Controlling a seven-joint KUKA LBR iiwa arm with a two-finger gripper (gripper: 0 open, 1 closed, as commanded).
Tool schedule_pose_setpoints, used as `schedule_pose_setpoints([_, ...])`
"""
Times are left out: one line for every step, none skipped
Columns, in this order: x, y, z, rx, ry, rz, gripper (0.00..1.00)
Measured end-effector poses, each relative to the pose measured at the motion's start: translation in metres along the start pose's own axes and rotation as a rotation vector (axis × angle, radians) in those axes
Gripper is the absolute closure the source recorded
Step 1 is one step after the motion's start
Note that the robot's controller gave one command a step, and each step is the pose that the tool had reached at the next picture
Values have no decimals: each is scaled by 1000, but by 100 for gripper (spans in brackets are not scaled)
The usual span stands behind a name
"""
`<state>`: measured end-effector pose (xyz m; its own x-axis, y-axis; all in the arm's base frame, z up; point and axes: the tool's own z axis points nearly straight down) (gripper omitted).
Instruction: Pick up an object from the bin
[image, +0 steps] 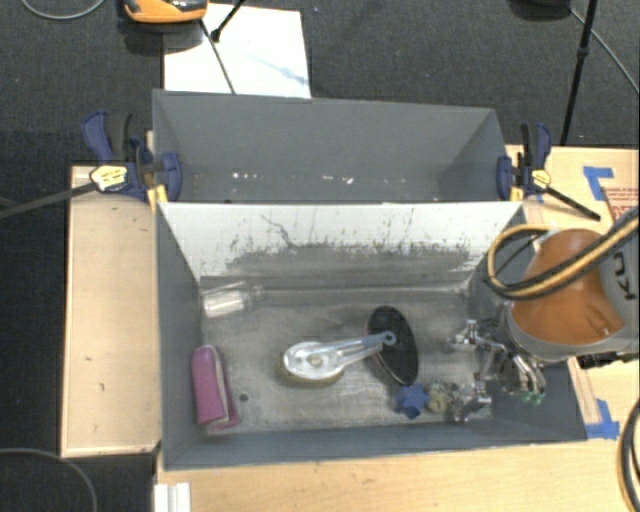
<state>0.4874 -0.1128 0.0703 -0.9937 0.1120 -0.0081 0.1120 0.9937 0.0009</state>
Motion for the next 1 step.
schedule_pose_setpoints([10,51,-4,3,-14,-336,0])
